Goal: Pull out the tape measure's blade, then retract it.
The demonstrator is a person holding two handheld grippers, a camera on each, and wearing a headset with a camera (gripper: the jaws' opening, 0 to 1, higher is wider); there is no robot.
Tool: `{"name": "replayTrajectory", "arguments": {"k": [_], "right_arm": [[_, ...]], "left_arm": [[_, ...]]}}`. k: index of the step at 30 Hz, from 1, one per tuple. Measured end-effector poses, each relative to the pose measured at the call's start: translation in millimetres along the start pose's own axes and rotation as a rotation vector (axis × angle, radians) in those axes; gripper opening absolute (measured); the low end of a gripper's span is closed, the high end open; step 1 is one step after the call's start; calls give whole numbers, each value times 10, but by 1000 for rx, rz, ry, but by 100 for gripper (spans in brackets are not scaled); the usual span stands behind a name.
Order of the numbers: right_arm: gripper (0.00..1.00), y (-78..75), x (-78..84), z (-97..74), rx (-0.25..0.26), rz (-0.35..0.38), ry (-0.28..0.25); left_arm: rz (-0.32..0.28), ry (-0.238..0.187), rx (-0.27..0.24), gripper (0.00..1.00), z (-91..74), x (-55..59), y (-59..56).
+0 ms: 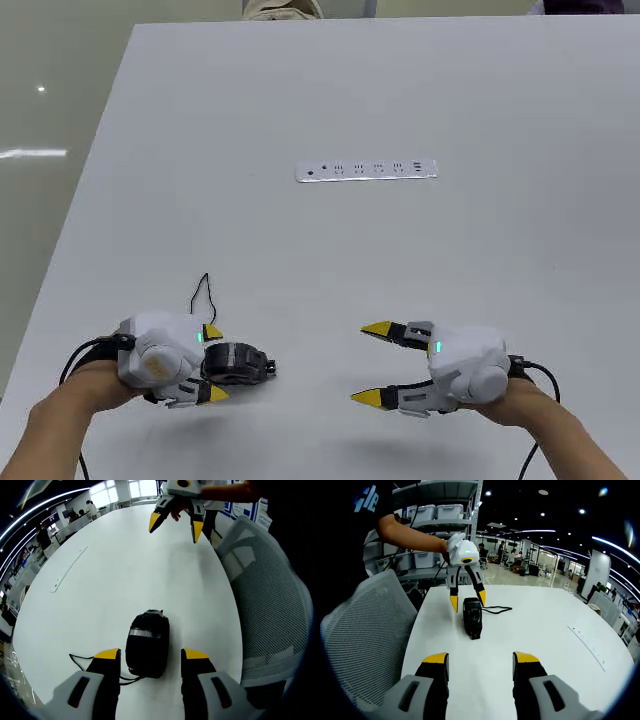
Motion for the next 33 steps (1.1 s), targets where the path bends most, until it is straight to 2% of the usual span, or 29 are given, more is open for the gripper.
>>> {"name": "replayTrajectory", "arguments": {"k": [6,17,26,33], "right_arm": [[46,-51,21,123,-6,-7,-1],[41,-29,25,404,-69,-26,-4],[38,-37,-1,636,-95,-41,-9],[36,-9,-16,830,-122,-54,-6]], "left_arm": [[28,33,15,41,40,38,28],[76,72,44,34,128,127,56],[93,73,58,31,165,149,78],[63,70,59,31,176,162,73]]}}
Point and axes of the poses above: the centre of the closed fingertips' face, and the gripper's own axes: z roughly forward along the fingers, y roughly to its left, x roughly out of its underside, the point moved 1 cm from there along -z, roughly backward along the fingers, and after that the axes turned 14 degrees about -z, right-handed, at the moved point
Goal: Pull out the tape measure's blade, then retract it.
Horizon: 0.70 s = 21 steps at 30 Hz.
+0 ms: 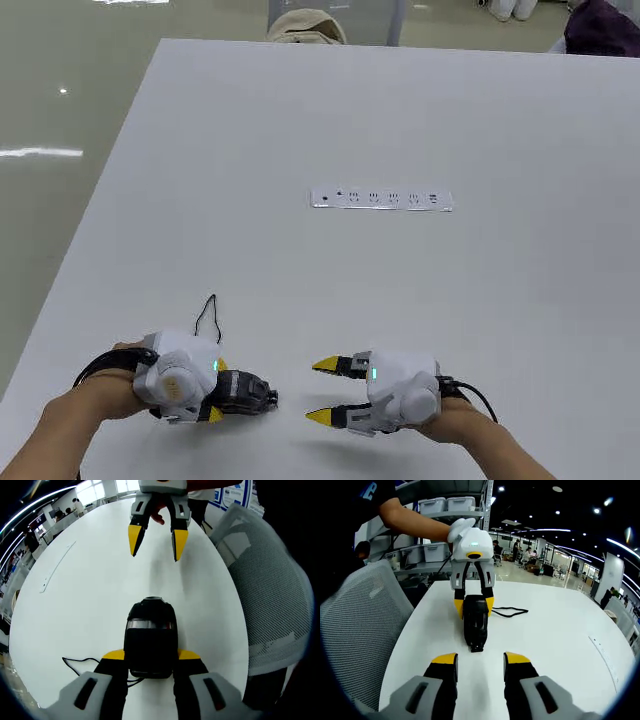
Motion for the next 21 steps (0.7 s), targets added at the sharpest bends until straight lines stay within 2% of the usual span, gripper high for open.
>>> {"name": "replayTrajectory", "arguments": {"k": [4,8,17,21], "right_arm": [[35,34,2,103,-29,-4,-1],[35,63,18,186,-51,-8,-2],[30,41,14,332,-64,-3,-17],[27,60,40,410,-82,5,-16]], "left_arm": [[-24,-10,-4,30,-2,0,-4],[-19,-14,-2,30,-2,1,-10],[-17,-26,10,29,-3,-9,-27],[-26,-52,17,29,-15,-13,-25]]}}
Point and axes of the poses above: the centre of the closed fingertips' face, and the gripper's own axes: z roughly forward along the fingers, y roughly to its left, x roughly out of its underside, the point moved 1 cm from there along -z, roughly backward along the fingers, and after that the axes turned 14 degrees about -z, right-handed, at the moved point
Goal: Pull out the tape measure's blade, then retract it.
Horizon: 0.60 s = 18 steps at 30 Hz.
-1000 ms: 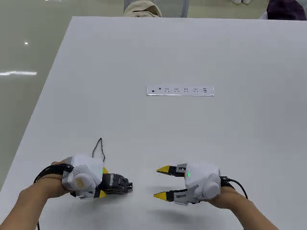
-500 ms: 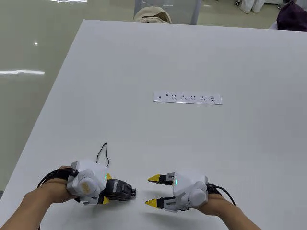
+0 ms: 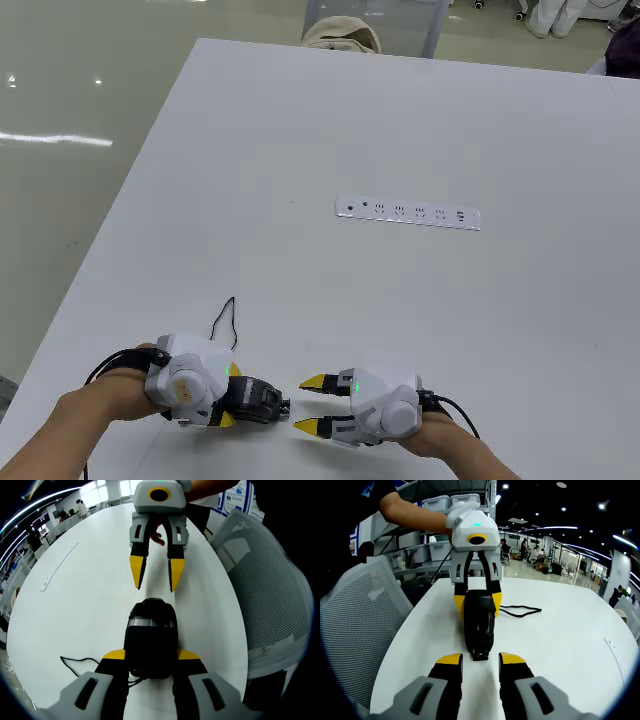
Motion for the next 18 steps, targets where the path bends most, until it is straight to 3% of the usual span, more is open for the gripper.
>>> {"name": "replayTrajectory", "arguments": {"k": [12,18], "right_arm": [[25,2,71,222,-26,17,13],[22,60,104,272,-55,3,27]], "left_arm": [[-1,-23,21,29,-10,-6,-9],[-12,-21,14,29,-84,96,28]]}}
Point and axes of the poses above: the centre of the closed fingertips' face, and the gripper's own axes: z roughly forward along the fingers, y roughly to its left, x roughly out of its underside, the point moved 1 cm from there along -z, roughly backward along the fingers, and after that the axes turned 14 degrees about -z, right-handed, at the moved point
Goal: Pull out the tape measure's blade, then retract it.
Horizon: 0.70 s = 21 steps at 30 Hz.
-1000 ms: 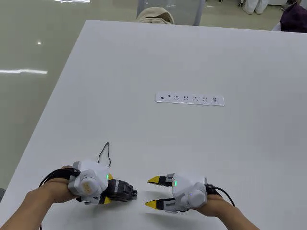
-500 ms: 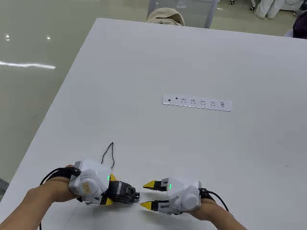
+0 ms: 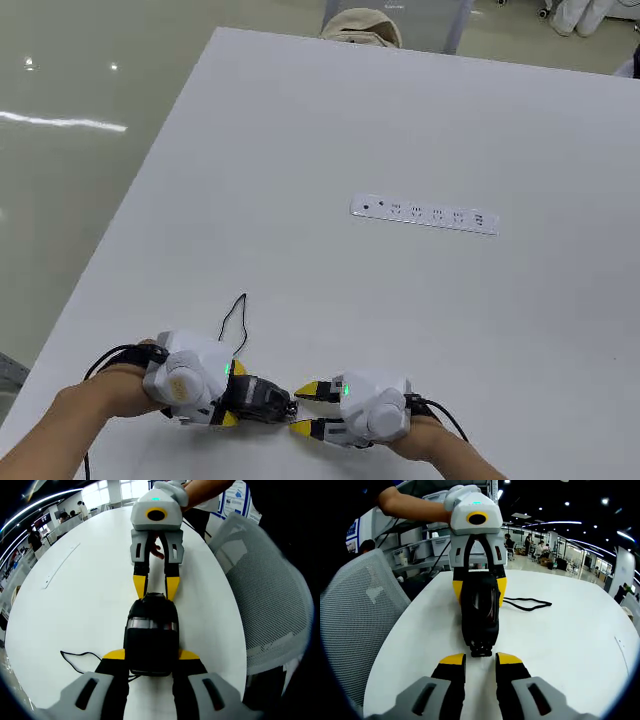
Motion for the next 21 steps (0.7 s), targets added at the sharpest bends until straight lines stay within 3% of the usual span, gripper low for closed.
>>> {"name": "replayTrajectory", "arguments": {"k": [5,13,14,21], "right_arm": [[21,-38,-71,7,13,-8,-22],[19,-55,-52,-62,15,-8,-8],[20,-52,-44,-65,13,-5,-6],[20,-28,-23,-46,4,-11,7]], "left_arm": [[-7,1,-10,29,-26,50,14],[10,-28,23,29,95,-122,-41],[17,-13,22,29,95,-111,-36],[18,-13,23,29,81,-101,-35]]}}
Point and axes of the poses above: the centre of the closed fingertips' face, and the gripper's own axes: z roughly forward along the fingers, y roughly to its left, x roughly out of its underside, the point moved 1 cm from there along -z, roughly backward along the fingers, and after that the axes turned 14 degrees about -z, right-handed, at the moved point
